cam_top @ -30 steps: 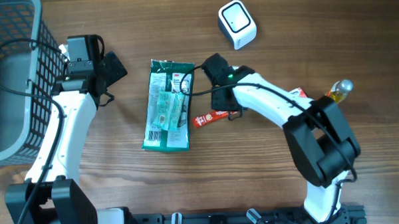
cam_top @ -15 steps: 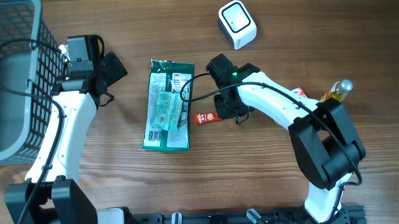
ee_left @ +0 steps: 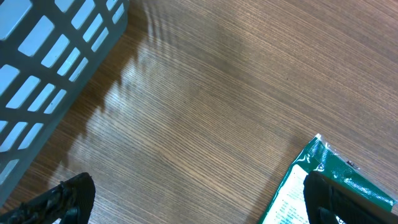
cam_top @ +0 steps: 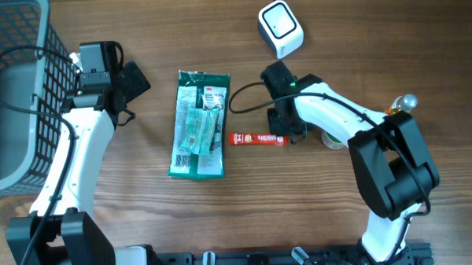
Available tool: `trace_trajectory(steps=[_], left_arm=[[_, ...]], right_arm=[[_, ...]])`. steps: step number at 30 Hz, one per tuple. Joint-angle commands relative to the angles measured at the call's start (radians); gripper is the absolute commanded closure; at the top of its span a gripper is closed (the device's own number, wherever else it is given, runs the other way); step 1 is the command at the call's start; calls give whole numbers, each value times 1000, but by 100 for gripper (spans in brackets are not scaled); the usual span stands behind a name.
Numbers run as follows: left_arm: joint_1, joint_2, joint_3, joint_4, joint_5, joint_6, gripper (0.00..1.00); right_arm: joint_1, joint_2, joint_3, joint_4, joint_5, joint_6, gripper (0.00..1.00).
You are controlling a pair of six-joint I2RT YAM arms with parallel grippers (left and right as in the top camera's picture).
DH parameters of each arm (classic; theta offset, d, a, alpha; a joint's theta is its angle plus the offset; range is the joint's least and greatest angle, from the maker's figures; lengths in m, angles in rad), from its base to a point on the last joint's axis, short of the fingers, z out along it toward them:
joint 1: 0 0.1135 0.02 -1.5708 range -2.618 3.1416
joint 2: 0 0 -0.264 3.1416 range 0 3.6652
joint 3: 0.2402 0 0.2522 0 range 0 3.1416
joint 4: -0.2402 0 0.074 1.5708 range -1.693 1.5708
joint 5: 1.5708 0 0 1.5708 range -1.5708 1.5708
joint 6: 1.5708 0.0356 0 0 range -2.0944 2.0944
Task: Scan the item barcode
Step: 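Lower the right gripper onto the red Nescafe sachet end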
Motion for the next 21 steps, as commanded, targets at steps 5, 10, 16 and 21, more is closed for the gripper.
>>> trace_trajectory(steps=[5, 10, 16, 21], left_arm=[[3, -2, 12, 1, 1, -17, 0], [3, -2, 12, 1, 1, -17, 0], [3, -2, 12, 1, 1, -17, 0], [3, -2, 12, 1, 1, -17, 0]], right_arm=[[3, -11, -32, -222, -235, -5, 75], [2, -11, -13, -288, -340, -88, 78], [16, -50, 49, -320, -298, -128, 73], [46, -58, 46, -285, -293, -218, 69]])
